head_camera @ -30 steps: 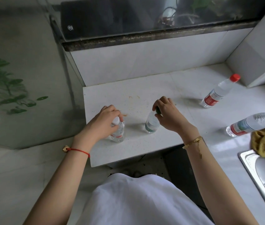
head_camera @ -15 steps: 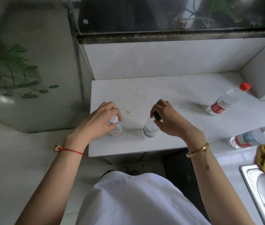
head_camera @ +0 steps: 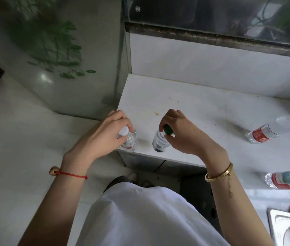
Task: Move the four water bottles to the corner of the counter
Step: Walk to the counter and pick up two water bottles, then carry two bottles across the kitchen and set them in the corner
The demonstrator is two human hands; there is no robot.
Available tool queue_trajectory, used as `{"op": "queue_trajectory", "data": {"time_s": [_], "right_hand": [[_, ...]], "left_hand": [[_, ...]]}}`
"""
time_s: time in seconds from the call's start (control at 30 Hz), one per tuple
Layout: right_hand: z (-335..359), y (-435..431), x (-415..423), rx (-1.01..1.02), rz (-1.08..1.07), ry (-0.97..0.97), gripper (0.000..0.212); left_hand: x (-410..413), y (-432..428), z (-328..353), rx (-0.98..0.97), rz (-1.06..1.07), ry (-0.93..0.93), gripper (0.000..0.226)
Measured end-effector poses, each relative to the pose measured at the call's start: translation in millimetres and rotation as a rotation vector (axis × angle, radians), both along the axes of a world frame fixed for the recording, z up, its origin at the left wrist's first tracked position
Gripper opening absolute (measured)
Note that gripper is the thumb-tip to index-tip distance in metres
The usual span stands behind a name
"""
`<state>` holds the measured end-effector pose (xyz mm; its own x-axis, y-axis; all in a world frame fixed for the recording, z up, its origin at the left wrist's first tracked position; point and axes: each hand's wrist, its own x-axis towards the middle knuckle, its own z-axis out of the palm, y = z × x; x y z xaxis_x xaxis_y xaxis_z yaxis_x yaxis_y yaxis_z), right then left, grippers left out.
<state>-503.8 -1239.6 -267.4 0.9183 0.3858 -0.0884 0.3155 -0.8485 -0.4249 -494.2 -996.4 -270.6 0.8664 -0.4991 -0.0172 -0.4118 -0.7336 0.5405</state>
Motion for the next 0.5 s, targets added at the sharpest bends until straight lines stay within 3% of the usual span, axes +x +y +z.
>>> {"op": "queue_trajectory", "data": {"time_s": [0.5], "right_hand": [[1,90,15,-0.005,0.442,0.009,0.024]], "left_hand": [[-78,72,2,-0.006,0.411,-0.021,0.021]]}}
